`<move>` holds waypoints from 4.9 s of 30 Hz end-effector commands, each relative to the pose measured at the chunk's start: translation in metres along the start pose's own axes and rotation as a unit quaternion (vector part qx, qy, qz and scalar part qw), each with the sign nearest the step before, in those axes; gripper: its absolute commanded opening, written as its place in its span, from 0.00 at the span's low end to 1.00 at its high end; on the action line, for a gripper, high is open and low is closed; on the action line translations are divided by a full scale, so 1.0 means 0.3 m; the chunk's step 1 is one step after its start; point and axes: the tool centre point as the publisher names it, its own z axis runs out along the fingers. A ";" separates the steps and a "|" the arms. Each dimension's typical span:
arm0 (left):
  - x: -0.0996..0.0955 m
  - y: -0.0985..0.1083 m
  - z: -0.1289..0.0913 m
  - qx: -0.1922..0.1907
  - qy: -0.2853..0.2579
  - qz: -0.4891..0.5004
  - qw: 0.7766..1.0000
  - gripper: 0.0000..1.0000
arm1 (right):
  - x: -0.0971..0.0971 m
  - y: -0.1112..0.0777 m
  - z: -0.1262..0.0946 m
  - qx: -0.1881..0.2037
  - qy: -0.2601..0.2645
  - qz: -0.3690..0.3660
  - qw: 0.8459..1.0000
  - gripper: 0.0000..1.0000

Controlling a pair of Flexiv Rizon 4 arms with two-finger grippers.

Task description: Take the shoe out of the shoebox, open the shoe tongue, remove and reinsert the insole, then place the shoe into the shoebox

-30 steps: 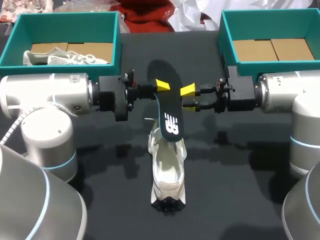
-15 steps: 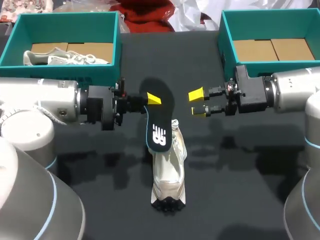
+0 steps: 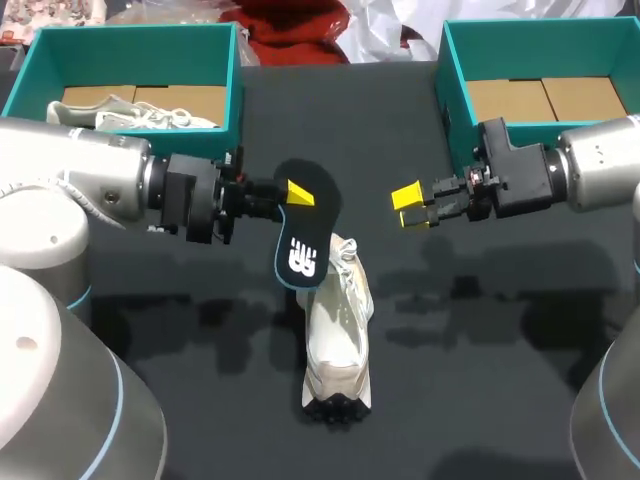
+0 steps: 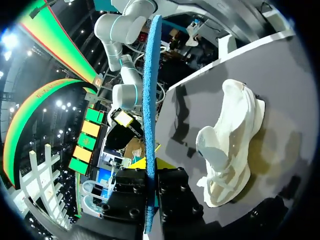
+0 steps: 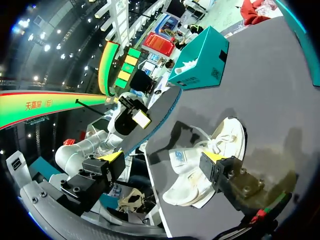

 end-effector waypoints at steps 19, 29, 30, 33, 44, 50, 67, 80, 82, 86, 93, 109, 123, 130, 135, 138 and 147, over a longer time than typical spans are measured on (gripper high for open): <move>0.003 -0.156 0.037 0.019 -0.003 -0.120 0.993 0.00 | -0.082 -0.157 -0.113 0.083 -0.125 -0.154 0.977 1.00; 0.055 -0.307 0.040 0.025 0.011 -0.201 0.979 0.00 | -0.135 -0.317 -0.111 0.132 -0.154 -0.306 0.930 1.00; 0.055 -0.307 0.040 0.025 0.011 -0.201 0.979 0.00 | -0.135 -0.317 -0.111 0.132 -0.154 -0.306 0.930 1.00; 0.055 -0.307 0.040 0.025 0.011 -0.201 0.979 0.00 | -0.135 -0.317 -0.111 0.132 -0.154 -0.306 0.930 1.00; 0.071 -0.377 0.038 0.071 0.015 -0.262 0.962 0.00 | -0.106 -0.360 -0.068 0.183 -0.183 -0.369 0.893 1.00; 0.087 -0.468 0.028 0.123 0.045 -0.278 0.952 0.00 | -0.104 -0.403 -0.019 0.198 -0.227 -0.406 0.863 1.00; 0.143 -0.520 0.041 0.142 0.015 -0.304 0.942 0.00 | -0.131 -0.433 0.026 0.222 -0.216 -0.434 0.846 1.00; 0.247 -0.553 0.064 0.189 -0.010 -0.299 0.935 0.00 | -0.197 -0.491 0.119 0.277 -0.203 -0.465 0.816 1.00; 0.247 -0.553 0.064 0.189 -0.010 -0.299 0.935 0.00 | -0.202 -0.498 0.122 0.292 -0.204 -0.461 0.813 1.00; 0.247 -0.553 0.064 0.189 -0.010 -0.299 0.935 0.00 | -0.202 -0.498 0.122 0.292 -0.204 -0.461 0.813 1.00; 0.274 -0.543 0.086 0.201 -0.008 -0.293 0.935 0.00 | -0.203 -0.496 0.139 0.299 -0.199 -0.482 0.799 1.00; 0.324 -0.539 0.086 0.197 -0.029 -0.281 0.939 0.00 | -0.196 -0.512 0.183 0.294 -0.197 -0.478 0.804 1.00; 0.337 -0.552 0.080 0.197 -0.045 -0.288 0.936 0.00 | -0.240 -0.503 0.221 0.292 -0.188 -0.477 0.807 1.00; 0.350 -0.554 0.097 0.190 -0.039 -0.279 0.940 0.00 | -0.246 -0.503 0.236 0.294 -0.178 -0.489 0.802 1.00; 0.367 -0.543 0.109 0.186 -0.054 -0.287 0.938 0.00 | -0.243 -0.507 0.242 0.296 -0.173 -0.494 0.799 1.00; 0.362 -0.542 0.108 0.183 -0.053 -0.284 0.940 0.00 | -0.240 -0.508 0.245 0.297 -0.173 -0.496 0.798 1.00; 0.378 -0.522 0.126 0.186 -0.057 -0.296 0.935 0.00 | -0.238 -0.507 0.255 0.296 -0.169 -0.499 0.797 1.00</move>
